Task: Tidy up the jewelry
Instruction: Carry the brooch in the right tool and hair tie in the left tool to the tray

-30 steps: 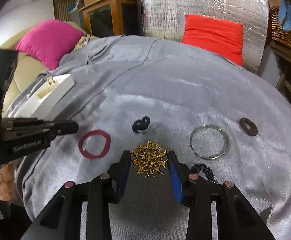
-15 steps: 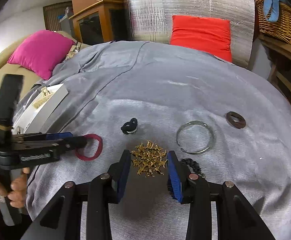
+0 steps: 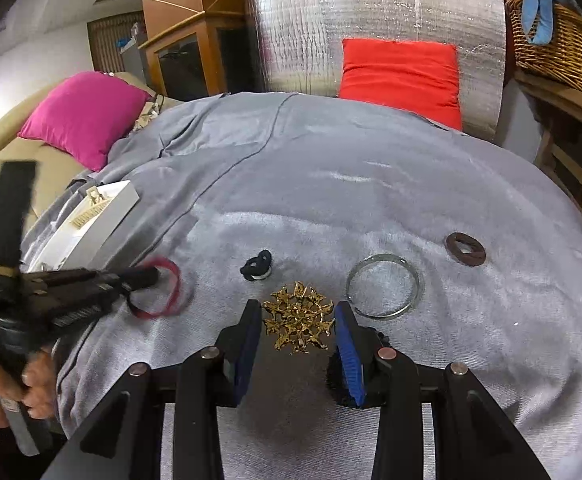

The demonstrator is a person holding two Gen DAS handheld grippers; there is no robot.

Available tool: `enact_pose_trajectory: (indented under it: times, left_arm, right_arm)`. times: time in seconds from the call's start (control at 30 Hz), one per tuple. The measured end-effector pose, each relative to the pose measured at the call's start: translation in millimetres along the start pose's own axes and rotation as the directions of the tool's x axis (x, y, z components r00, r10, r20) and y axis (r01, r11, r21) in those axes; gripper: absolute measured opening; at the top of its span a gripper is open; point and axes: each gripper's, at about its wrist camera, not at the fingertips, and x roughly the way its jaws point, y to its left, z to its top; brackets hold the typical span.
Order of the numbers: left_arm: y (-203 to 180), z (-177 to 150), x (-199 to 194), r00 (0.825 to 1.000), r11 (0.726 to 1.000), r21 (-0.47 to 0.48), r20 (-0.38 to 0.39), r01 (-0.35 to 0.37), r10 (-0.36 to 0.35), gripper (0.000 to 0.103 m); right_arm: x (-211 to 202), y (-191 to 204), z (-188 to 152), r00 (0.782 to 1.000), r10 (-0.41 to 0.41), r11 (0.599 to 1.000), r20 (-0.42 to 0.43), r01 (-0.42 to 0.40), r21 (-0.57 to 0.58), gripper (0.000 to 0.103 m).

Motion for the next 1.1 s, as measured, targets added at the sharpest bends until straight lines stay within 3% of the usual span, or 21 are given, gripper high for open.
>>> enact_pose_trajectory:
  times: [0.17,0.3,0.4,0.6,0.8,0.93,1.1]
  left_arm:
    - [18,-2,-56,0.993,0.998,-0.031,0.104,-0.046,0.049,0.004]
    - [51,-13,-101,0.978,0.988,-0.123,0.176,-0.090,0.111,0.004]
    - [91,-34,-127,0.959,0.964,-0.219,0.201,-0.154,0.199,0.004]
    - [168,-58,-142,0.951,0.907,-0.362,0.132,-0.215,0.278,0.004]
    - [211,-69,-117,0.979,0.886,-0.429,0.020,-0.175,0.203,0.004]
    - [218,-73,-104,0.979,0.880,-0.434,-0.035,-0.194,0.198,0.004]
    - [229,-81,-93,0.979,0.858,-0.470,-0.096,-0.205,0.181,0.004]
  right_arm:
    - [-4,12,2,1.000,0.019,1.000,0.025,-0.019,0.008,0.040]
    - [-3,27,5,0.997,0.066,0.997,0.034,-0.068,0.044,0.040]
    - [1,46,11,0.993,0.117,0.991,0.036,-0.119,0.062,0.040]
    - [19,126,39,0.968,0.249,0.968,0.013,-0.249,0.001,0.040]
    - [45,222,74,0.929,0.369,0.925,-0.027,-0.370,-0.085,0.040]
    - [80,281,84,0.911,0.393,0.903,-0.123,-0.407,-0.137,0.040]
    - [129,321,87,0.898,0.370,0.900,-0.240,-0.410,-0.147,0.040]
